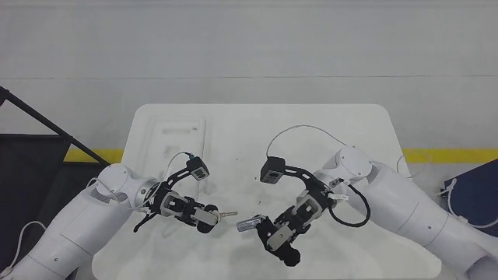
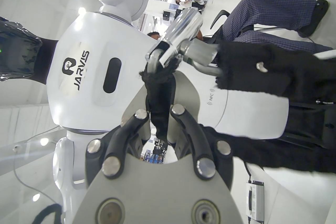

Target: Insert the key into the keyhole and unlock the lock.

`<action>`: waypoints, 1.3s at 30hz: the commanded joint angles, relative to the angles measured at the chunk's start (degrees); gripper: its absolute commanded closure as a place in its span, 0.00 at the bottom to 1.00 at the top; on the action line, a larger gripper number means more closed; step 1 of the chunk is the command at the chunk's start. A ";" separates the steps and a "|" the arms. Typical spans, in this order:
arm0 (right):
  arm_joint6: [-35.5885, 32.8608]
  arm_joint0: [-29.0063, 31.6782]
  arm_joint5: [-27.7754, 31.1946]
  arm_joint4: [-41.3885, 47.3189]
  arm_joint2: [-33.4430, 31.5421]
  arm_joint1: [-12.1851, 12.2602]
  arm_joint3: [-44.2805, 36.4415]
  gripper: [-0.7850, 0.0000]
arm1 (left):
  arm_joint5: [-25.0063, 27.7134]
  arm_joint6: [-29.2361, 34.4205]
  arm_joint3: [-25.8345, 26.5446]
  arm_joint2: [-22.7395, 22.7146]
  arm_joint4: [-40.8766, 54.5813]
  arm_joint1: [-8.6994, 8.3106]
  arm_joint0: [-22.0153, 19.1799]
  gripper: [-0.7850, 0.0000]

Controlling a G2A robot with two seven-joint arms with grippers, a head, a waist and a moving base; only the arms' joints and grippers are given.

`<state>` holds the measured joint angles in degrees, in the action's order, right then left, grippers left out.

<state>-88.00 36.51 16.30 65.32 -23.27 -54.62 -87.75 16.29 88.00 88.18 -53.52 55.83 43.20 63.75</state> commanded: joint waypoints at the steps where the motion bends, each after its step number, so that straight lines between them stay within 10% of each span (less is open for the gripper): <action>1: 0.00 1.23 0.01 0.61 -1.07 -0.55 0.67 1.00 | 0.00 0.00 0.00 0.00 0.00 0.00 0.00 1.00; 39: 0.00 7.44 0.00 -1.20 -5.41 -4.22 4.99 1.00 | 0.55 -2.59 3.12 -6.21 -1.59 -0.63 6.34 1.00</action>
<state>-88.00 43.95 16.30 64.12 -28.68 -58.84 -82.76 16.78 85.35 91.23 -59.35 54.30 42.61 69.73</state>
